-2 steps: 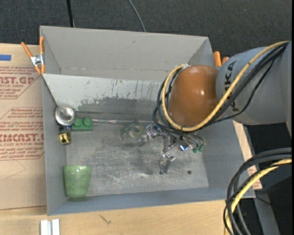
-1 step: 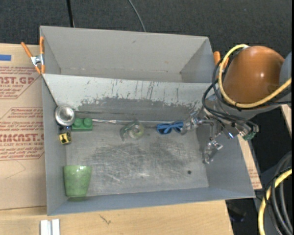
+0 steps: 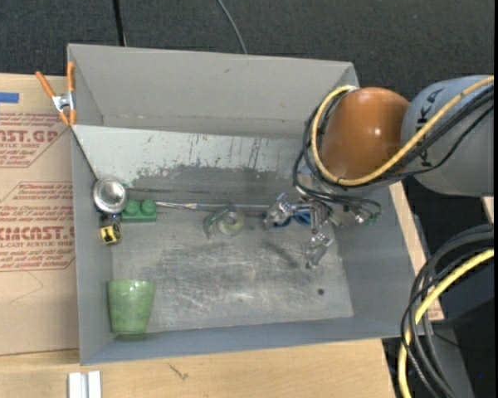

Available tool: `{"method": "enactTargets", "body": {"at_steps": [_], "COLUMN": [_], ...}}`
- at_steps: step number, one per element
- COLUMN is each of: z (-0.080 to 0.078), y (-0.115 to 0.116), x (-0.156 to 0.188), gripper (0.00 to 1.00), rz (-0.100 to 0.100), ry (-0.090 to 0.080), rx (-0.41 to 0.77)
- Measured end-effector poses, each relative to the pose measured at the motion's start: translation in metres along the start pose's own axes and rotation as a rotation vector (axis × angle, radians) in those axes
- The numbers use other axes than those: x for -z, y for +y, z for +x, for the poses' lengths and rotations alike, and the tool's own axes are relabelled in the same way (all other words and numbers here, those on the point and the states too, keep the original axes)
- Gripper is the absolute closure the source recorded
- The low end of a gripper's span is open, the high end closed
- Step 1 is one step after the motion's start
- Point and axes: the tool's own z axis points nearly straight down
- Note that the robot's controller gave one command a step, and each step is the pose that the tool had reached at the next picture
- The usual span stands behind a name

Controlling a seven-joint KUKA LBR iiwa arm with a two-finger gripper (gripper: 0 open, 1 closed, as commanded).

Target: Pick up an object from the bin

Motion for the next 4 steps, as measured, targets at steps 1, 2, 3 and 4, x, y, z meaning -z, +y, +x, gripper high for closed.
{"method": "enactTargets", "body": {"at_steps": [1, 2, 3, 4], "z": [-0.022, 0.026, -0.036, -0.06], "y": [0.006, -0.035, 0.036, 0.058], "x": [-0.032, -0.021, 0.019, -0.017], "gripper": [0.0, 0.0, 0.0, 0.0], "rz": [0.005, 0.005, 0.002, 0.011], "ry": [-0.007, 0.0, -0.006, -0.015], "rx": [-0.112, -0.001, -0.223, -0.282]}}
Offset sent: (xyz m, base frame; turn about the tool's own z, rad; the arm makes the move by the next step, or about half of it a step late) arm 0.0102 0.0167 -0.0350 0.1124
